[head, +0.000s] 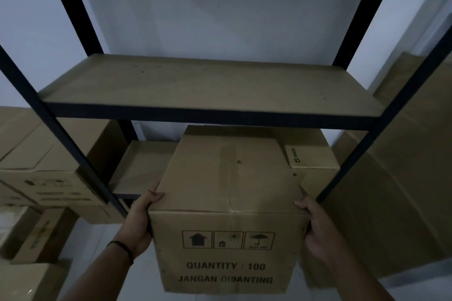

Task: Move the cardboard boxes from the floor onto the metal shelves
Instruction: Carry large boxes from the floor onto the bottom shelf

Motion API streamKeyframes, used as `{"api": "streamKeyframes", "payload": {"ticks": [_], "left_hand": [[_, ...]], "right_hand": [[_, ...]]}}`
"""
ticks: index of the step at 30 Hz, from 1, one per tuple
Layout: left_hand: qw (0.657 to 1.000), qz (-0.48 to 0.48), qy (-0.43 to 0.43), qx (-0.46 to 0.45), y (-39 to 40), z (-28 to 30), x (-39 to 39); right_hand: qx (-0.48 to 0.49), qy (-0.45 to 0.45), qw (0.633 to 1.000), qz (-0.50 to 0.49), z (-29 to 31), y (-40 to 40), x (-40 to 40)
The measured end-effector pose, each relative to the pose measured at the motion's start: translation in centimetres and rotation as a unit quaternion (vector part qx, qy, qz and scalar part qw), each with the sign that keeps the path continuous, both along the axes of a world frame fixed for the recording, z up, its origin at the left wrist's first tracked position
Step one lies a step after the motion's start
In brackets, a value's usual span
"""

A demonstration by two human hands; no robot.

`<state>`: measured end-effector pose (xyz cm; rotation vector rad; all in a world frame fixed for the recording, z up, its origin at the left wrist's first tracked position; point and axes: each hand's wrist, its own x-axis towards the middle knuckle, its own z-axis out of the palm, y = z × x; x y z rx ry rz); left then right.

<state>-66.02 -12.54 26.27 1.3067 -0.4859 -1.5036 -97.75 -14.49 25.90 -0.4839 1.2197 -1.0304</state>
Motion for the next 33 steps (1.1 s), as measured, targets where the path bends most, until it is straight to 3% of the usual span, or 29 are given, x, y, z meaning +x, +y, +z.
{"api": "streamKeyframes", "payload": {"ticks": [6,11,18,23,29,31,33], "left_hand": [[1.0,0.014,0.016,0.005,-1.1,-0.3,0.3],[1.0,0.024,-0.005,0.01,-1.1,-0.8,0.3],[0.99,0.016,-0.108,0.093,-1.0,-2.3,-0.2],[0.992,-0.047,-0.09,0.071,-0.9,-2.7,-2.3],[0.991,0.02,-0.107,0.074,-1.4,-6.0,-3.6],[0.986,0.029,-0.153,0.056,-1.6,-6.2,-4.0],[0.974,0.03,-0.223,0.023,-1.4,-6.0,-4.2]], "right_hand": [[0.028,0.092,0.995,-0.002,-0.5,-0.1,1.0],[0.123,0.131,0.983,0.044,-0.2,0.1,0.7],[0.081,0.116,0.99,0.017,-1.7,0.0,1.0],[0.078,0.159,0.984,0.023,-4.7,-0.5,0.4],[0.025,0.299,0.951,0.075,-6.8,-0.3,-0.3],[-0.018,0.328,0.936,0.122,-6.5,0.1,-0.3],[-0.05,0.398,0.896,0.191,-6.9,0.6,-0.7]]}}
